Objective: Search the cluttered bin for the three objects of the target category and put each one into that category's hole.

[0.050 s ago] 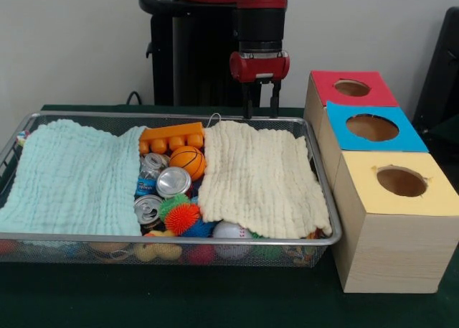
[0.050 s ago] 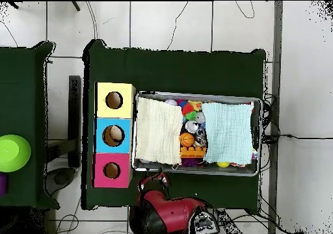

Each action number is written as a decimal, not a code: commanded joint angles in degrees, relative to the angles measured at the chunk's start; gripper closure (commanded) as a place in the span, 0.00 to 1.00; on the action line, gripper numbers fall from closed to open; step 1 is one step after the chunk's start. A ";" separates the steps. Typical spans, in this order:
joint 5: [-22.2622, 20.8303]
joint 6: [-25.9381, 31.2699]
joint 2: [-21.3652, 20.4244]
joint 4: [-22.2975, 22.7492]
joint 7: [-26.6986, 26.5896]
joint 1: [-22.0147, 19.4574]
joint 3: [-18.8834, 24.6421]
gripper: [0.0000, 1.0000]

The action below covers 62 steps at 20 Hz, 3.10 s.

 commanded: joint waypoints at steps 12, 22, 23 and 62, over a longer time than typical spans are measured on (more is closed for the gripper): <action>3.29 6.69 1.61 -12.32 7.38 -1.52 4.77 0.00; 2.95 6.67 3.47 -13.10 7.66 -2.91 6.00 0.00; 2.99 6.53 3.99 -13.19 7.81 -3.12 6.16 0.00; 3.10 -2.77 11.72 -14.30 8.14 -1.64 1.67 0.00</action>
